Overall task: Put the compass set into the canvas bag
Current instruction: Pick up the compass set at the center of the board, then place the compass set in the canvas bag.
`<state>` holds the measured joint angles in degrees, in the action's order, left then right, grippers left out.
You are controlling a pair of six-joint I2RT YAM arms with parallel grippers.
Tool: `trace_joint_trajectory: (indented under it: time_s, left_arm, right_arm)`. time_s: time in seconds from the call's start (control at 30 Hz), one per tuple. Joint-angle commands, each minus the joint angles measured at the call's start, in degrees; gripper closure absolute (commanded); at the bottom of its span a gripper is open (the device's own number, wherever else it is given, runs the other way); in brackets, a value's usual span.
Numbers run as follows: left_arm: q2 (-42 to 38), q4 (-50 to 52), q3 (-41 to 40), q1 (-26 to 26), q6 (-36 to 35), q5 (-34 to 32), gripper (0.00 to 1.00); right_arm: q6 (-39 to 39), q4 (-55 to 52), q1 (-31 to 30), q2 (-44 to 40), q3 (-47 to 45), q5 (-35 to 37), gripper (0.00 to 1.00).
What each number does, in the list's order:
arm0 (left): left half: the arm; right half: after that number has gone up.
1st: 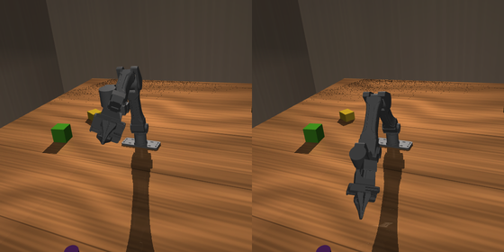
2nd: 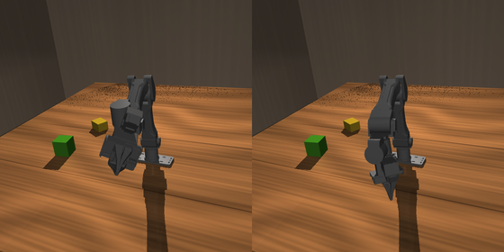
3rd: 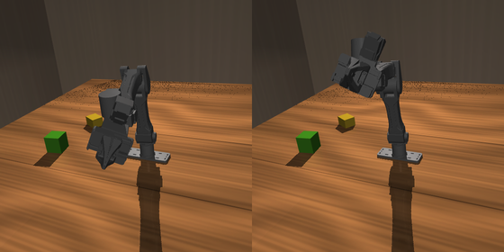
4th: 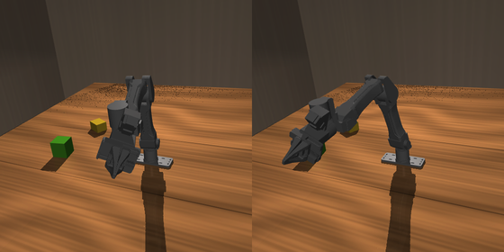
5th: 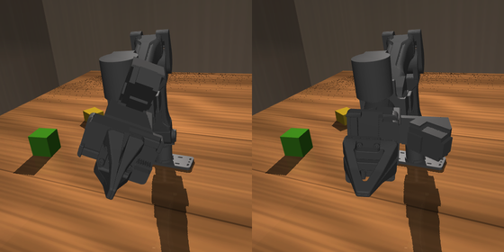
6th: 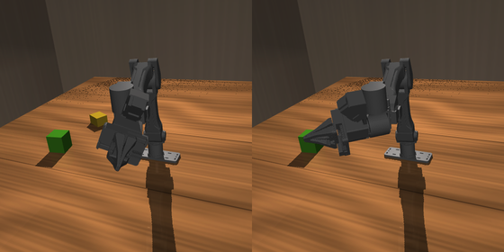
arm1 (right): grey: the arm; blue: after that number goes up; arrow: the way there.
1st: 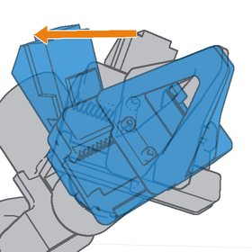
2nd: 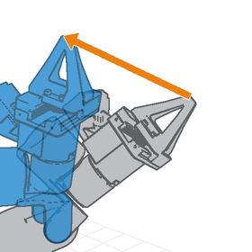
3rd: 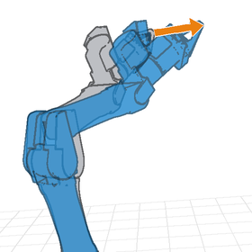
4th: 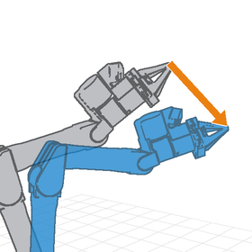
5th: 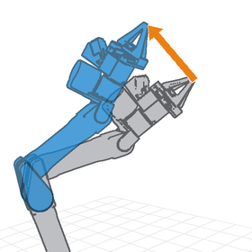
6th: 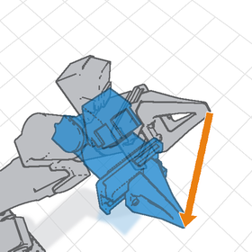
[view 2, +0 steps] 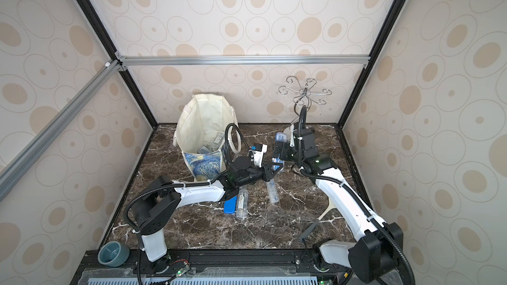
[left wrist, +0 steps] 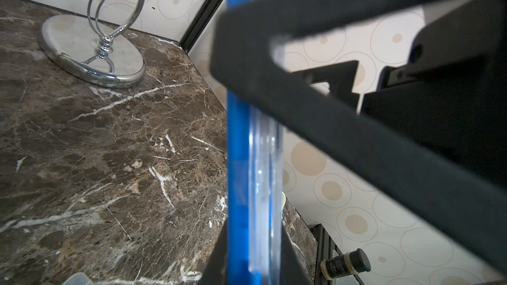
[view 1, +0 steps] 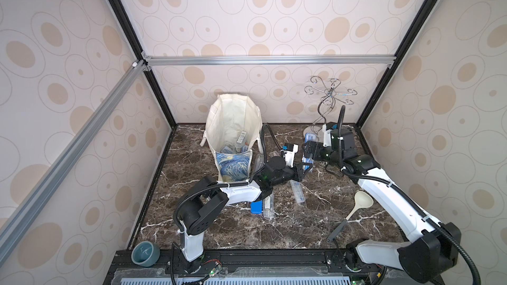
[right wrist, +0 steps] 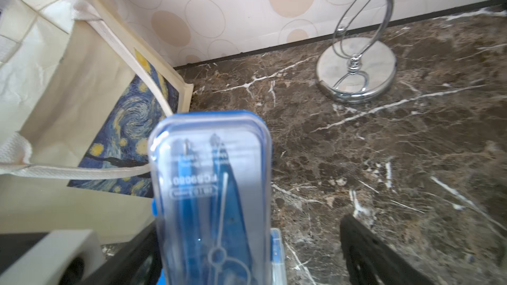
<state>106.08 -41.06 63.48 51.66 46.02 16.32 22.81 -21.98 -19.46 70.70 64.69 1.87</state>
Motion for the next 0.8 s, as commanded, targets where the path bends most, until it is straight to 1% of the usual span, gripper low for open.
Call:
trace_joint_trajectory:
  time_s: [0.0, 0.17, 0.2, 0.27, 0.37, 0.4, 0.43, 0.57, 0.63, 0.77]
  left_arm:
    - [-0.86, 3.15, 4.34, 0.02, -3.82, -2.31, 0.92]
    - [-1.99, 14.73, 11.24, -1.39, -7.82, -5.96, 0.92]
    - [-2.40, 16.42, 12.33, -1.91, -8.21, -6.57, 0.92]
    - [-3.60, 18.69, 13.93, -3.05, -9.60, -7.46, 0.91]
    - [-5.63, 22.76, 16.94, -5.16, -11.86, -8.51, 0.91]
    - [-6.17, 24.65, 18.42, -5.74, -12.78, -9.07, 0.91]
    - [-6.62, 29.37, 20.43, -6.65, -14.07, -10.46, 0.90]
    - [-9.17, 41.09, 27.00, -9.45, -18.98, -17.46, 0.90]
    - [-11.47, 44.16, 27.50, -11.37, -19.87, -19.89, 0.90]
    - [-16.60, 48.32, 25.60, -15.98, -20.85, -22.81, 0.90]
  right_arm:
    - [-0.97, -1.85, 1.47, -5.56, -1.27, 7.68, 0.00]
    - [-1.29, -3.70, 3.21, -12.86, -3.05, 10.24, 0.00]
    - [-1.36, -3.99, 4.89, -14.08, -3.15, 10.06, 0.00]
    - [-1.71, -4.37, 5.22, -16.79, -3.79, 10.15, 0.00]
    - [-2.04, -4.86, 5.38, -18.73, -4.47, 10.24, 0.00]
    - [-2.24, -5.07, 5.32, -18.71, -4.67, 10.39, 0.00]
    - [-2.32, -5.28, 5.31, -18.35, -4.91, 10.63, 0.00]
    - [-2.59, -6.85, 5.31, -15.34, -5.73, 10.69, 0.00]
    - [-2.59, -6.30, 5.36, -14.14, -6.70, 9.92, 0.00]
    - [-2.27, -5.53, 5.32, -11.64, -8.16, 8.97, 0.01]
